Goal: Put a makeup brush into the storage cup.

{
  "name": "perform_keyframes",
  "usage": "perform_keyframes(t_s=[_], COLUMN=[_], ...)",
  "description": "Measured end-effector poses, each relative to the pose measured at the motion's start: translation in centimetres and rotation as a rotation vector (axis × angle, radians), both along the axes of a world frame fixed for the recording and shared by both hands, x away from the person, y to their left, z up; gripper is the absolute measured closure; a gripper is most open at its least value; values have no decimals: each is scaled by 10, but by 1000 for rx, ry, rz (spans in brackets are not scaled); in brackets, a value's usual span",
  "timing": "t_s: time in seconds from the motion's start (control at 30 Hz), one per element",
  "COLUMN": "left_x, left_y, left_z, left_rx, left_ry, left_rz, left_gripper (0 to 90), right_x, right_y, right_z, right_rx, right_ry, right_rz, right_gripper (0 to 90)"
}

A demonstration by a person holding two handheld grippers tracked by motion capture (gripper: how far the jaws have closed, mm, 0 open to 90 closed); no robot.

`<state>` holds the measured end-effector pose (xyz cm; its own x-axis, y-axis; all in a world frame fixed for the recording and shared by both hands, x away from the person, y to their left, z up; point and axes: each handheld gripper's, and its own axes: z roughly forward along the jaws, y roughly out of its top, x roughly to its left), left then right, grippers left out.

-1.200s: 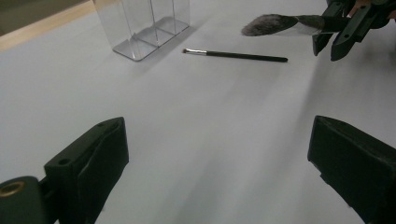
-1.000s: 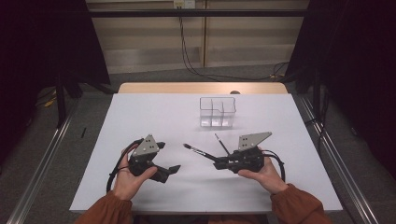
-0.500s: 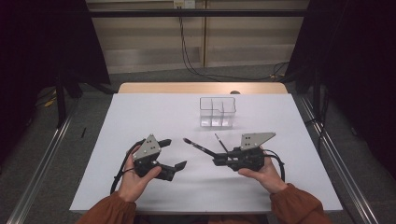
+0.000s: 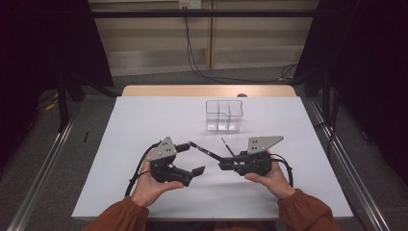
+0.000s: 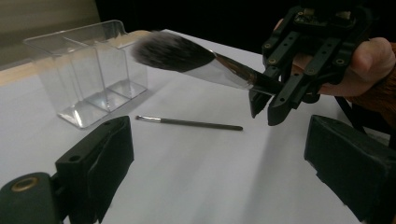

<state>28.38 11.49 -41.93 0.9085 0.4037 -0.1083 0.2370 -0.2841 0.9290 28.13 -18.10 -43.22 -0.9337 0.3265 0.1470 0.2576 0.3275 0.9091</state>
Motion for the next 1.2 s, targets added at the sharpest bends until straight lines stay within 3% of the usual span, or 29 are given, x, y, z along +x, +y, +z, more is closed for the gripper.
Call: perform_keyframes(t_s=[0.4,0.67,0.83,0.9,1.2], left_x=[4,5,6,7,10], left_y=[-20,-25,-27,-26,-24], left_z=[3,7,8,8,9], left_rx=[-36,-99,-130,-153,-177], left_ry=[12,23,64,83,132], left_rz=[-13,-11,-10,-2,2], left_gripper=[180,341,480,500,581], right_x=[-1,0,0,0,0], right_y=[1,-1,-1,-1,-1], right_z=[1,1,1,1,-1], right_rx=[19,19,25,27,17], right_ry=[-20,-28,-34,-36,-42], right_rz=[-3,-13,-13,-14,-10], right_gripper=[796,796,796,796,796])
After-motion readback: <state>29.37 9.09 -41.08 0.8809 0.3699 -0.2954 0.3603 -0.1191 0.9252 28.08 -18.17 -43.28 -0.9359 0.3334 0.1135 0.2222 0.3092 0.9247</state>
